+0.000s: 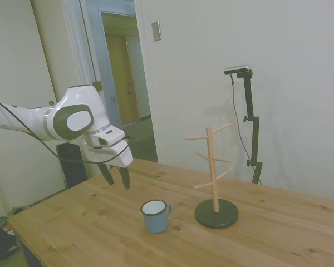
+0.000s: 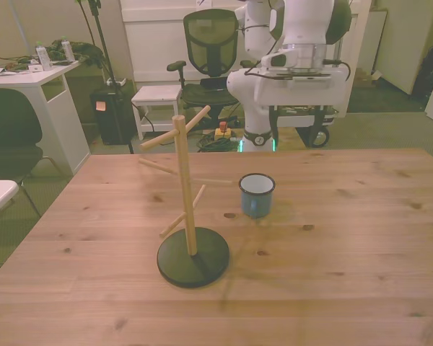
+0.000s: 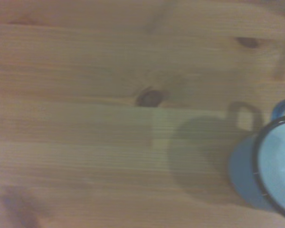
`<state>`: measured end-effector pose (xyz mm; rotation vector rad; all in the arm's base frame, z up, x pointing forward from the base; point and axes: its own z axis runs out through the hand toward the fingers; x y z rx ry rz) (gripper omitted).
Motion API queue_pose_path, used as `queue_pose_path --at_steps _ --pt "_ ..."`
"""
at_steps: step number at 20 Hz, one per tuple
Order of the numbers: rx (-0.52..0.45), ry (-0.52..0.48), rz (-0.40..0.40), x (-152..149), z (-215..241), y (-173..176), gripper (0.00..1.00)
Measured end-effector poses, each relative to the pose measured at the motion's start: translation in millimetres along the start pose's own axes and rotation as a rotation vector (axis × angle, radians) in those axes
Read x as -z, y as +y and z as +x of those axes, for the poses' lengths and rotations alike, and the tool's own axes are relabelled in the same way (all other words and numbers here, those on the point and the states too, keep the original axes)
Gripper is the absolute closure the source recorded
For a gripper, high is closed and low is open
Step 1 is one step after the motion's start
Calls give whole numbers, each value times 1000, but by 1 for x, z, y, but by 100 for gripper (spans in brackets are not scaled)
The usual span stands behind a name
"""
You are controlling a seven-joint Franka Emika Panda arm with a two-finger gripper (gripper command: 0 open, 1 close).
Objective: Unload the mug
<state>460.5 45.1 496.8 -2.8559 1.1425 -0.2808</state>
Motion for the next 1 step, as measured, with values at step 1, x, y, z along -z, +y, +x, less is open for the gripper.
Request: queue_pose_path --at_steps 1 --pt "13 -8 5 0 -9 -5 0"
